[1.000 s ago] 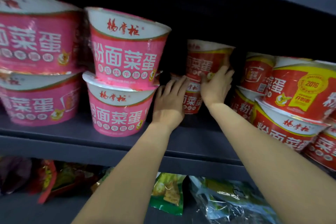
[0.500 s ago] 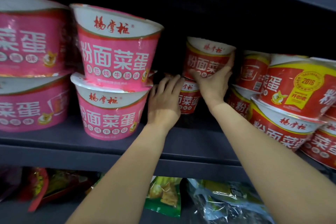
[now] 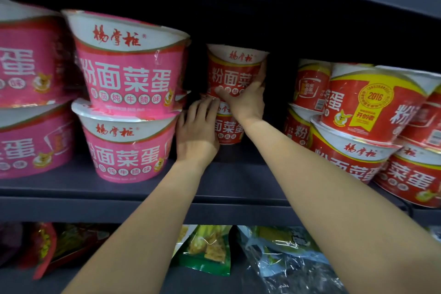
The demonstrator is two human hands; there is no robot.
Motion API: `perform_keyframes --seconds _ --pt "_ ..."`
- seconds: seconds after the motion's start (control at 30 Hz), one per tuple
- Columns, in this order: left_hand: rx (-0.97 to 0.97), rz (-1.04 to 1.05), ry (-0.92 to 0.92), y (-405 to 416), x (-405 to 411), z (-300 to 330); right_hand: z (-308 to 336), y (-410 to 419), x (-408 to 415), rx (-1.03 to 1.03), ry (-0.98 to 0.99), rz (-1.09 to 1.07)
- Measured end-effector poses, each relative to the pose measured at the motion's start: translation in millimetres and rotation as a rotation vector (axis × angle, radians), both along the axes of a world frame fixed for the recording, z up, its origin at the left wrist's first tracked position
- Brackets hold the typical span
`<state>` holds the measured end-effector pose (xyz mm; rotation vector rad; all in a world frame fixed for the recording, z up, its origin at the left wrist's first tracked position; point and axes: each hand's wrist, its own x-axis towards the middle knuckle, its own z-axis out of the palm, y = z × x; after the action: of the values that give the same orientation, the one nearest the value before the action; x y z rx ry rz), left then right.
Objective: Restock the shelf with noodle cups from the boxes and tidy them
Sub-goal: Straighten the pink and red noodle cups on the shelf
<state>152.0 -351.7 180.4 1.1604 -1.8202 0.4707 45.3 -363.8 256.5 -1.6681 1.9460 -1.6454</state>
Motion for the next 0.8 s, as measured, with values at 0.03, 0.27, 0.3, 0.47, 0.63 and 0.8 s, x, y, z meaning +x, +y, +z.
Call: perform_keyframes --seconds 0.03,0.27,0.3,0.47,0.63,0.8 --pt "0.014 0.007 -0.010 0 0 0 0 0 0 0.014 -0.001 0.012" --pt "0.143 0.033 -0.077 9 -1 4 -10 48 -16 0.031 0.052 0.176" --pt "0.125 0.023 -0.078 14 -2 7 -14 66 -21 0.022 0.089 0.191" --pt "0.317 -0.306 0.168 72 -34 34 -32 178 -75 -0.131 0.199 0.120" --pt "0.876 -0.716 0.504 111 -105 44 -37 220 -145 -0.353 0.023 -0.289" --pt "1.028 -0.911 0.696 118 -154 58 -30 204 -171 -0.052 -0.156 -0.095"
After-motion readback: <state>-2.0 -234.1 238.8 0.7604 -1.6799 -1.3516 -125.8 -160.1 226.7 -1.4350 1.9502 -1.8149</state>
